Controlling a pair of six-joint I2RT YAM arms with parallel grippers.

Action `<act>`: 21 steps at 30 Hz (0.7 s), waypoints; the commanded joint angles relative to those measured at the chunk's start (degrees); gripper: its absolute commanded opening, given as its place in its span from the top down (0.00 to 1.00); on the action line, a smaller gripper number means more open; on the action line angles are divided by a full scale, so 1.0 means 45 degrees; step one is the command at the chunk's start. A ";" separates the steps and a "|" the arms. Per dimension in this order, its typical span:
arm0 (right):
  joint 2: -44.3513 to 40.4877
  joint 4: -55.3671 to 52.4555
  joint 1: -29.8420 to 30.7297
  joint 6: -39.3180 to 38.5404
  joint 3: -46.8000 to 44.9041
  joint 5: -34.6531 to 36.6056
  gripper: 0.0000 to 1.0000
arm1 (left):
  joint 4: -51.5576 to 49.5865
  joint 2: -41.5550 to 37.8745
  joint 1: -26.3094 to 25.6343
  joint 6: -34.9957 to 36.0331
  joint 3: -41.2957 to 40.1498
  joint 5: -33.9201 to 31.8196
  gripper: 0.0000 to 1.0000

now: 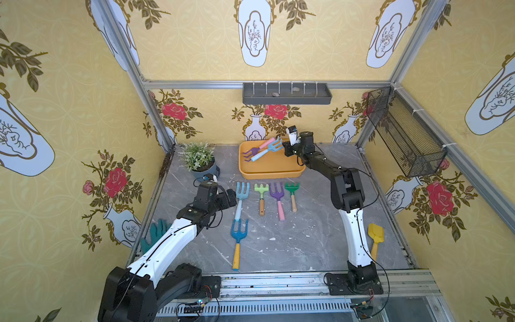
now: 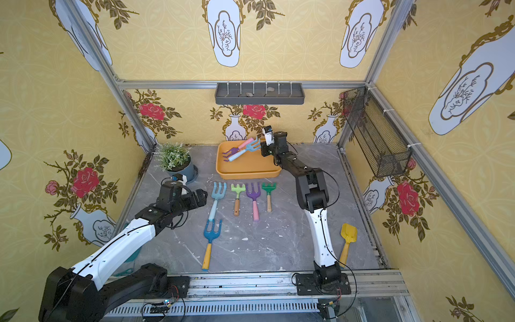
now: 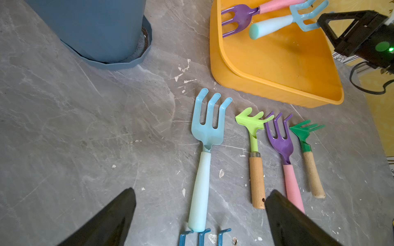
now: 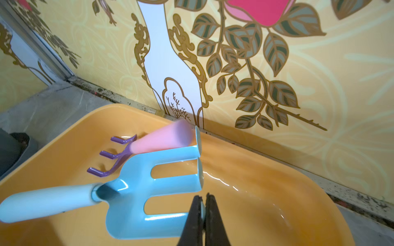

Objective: Take the hand rake out of the storage box
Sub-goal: Pick up the rake from the storage box.

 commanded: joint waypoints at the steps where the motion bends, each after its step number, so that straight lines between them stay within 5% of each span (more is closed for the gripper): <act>1: -0.0845 0.1025 -0.0046 -0.0767 -0.0984 -0.0225 1.00 | 0.0280 -0.0031 0.0006 -0.0061 -0.0128 0.0147 0.00; 13: -0.5467 -0.0039 0.0229 -0.3121 -0.5556 -0.1943 1.00 | 0.0954 -0.0537 -0.0050 0.0063 -0.0402 0.1635 0.00; 21: -0.9409 -0.2415 0.2512 -0.5399 -0.9509 -0.2903 1.00 | 0.1042 -0.0640 -0.2568 0.0332 -0.0127 0.1413 0.09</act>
